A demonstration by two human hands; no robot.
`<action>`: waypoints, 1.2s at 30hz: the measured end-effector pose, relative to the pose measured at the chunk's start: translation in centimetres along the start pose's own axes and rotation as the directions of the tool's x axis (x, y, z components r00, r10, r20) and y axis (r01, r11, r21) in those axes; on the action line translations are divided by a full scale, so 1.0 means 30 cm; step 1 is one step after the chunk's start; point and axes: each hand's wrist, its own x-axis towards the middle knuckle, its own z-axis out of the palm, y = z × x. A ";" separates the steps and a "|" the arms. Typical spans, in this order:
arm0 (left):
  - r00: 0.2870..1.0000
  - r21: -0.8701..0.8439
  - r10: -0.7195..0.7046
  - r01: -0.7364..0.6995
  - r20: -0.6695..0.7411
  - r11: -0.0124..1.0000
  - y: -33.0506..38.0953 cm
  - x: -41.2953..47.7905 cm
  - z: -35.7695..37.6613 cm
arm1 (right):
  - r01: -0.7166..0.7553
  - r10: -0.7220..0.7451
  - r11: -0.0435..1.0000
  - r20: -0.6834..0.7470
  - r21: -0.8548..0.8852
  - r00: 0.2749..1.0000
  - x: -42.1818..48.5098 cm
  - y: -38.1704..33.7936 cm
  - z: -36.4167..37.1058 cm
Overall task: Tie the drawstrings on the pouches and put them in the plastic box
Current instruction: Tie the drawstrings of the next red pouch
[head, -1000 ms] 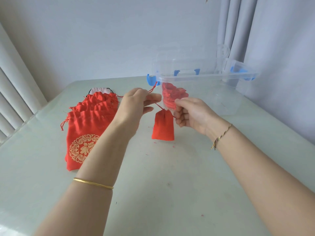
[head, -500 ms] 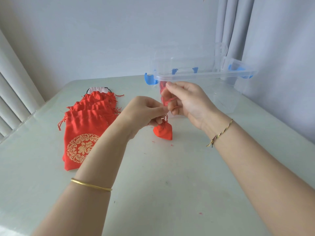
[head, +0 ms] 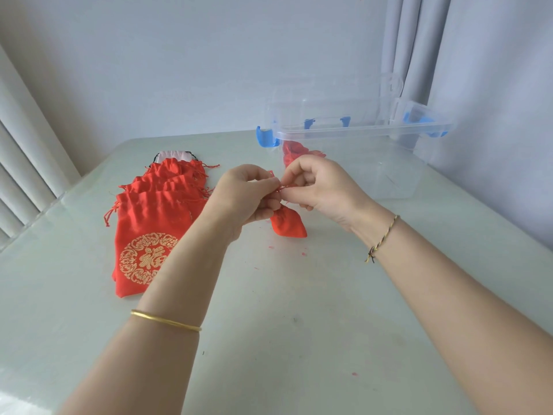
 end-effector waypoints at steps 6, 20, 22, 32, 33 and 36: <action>0.999 -0.029 0.002 -0.003 -0.048 1.000 0.006 -0.005 0.000 | 0.097 -0.098 0.994 -0.017 -0.048 0.995 0.007 0.016 0.006; 0.993 -0.037 0.051 -0.055 -0.103 0.998 0.042 -0.013 -0.017 | 0.261 -0.312 0.874 -0.062 -0.409 0.948 0.003 0.015 0.013; 0.999 -0.089 0.003 -0.007 -0.052 0.996 0.061 -0.021 -0.025 | 0.216 -0.249 0.926 -0.071 -0.309 0.966 0.006 0.018 0.001; 0.961 -0.652 -0.184 0.274 0.205 0.707 0.091 -0.032 -0.102 | 0.184 -0.251 0.936 -0.201 -0.299 0.947 0.013 0.038 -0.013; 0.981 -0.629 -0.156 0.194 0.115 0.753 0.084 -0.026 -0.101 | 0.175 -0.244 0.940 -0.220 -0.291 0.945 0.015 0.038 -0.013; 0.995 -0.207 0.079 -0.089 -0.056 0.974 0.077 -0.021 -0.083 | 0.076 -0.113 0.986 -0.253 -0.151 0.961 0.021 0.037 -0.013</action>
